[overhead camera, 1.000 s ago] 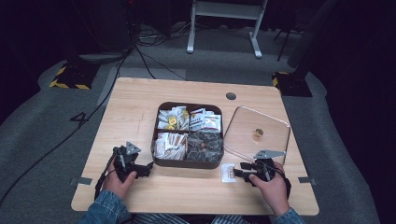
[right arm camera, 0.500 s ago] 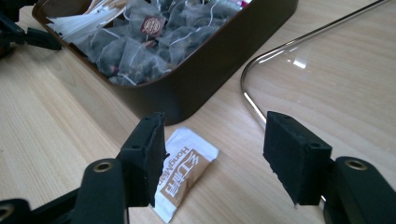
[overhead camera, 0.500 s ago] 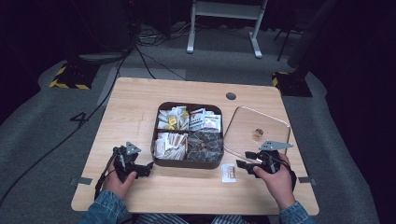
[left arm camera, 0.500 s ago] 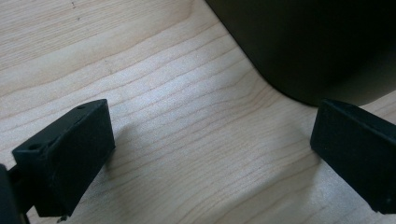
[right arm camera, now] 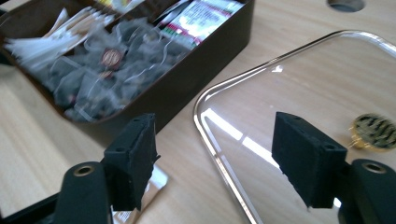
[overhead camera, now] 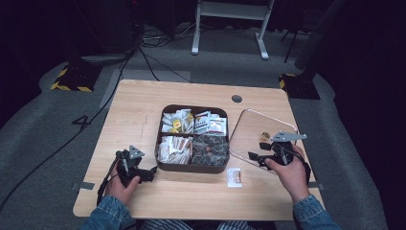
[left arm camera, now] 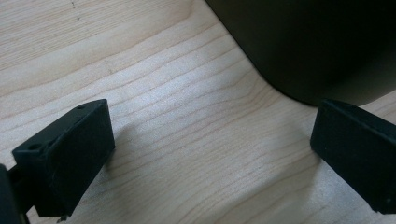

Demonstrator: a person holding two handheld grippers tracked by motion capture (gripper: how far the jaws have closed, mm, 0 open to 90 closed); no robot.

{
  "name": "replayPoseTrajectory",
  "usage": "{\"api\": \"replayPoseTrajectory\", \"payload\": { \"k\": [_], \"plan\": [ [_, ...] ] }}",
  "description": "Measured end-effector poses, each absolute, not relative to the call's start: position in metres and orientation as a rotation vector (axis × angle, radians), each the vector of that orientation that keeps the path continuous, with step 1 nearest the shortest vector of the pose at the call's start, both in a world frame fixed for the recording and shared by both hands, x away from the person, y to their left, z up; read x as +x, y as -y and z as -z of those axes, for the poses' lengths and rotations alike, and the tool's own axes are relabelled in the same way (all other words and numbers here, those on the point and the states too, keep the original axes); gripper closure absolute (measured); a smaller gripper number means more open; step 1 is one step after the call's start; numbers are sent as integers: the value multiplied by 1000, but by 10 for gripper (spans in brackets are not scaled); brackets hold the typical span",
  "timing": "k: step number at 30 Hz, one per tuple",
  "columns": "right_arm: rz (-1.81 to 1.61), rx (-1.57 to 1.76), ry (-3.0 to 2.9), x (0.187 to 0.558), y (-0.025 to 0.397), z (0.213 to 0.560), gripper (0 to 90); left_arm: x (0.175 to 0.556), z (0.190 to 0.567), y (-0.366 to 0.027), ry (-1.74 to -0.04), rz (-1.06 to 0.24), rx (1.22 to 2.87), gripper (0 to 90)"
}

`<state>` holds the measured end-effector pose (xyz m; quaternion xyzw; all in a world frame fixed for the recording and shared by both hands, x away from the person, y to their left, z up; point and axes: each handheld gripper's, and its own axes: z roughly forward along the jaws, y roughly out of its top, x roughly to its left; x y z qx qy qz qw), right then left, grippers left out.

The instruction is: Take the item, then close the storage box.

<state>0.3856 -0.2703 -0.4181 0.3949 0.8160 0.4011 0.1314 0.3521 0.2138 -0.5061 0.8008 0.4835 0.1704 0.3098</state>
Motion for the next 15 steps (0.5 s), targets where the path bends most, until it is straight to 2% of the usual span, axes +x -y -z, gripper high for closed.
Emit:
{"api": "replayPoseTrajectory", "payload": {
  "k": [2, 6, 15],
  "plan": [
    [-1159, 1174, -2350, 391, 272, 414, 337, 352, 506, -214, -1277, -450, 2115, 0],
    [-1131, 1230, -2307, 403, 279, 410, 292, 352, 506, -214, -1277, -450, 2115, 0],
    [-1070, 1336, -2224, 434, 298, 410, 287, 352, 506, -214, -1277, -452, 2115, 0]
  ]
}}
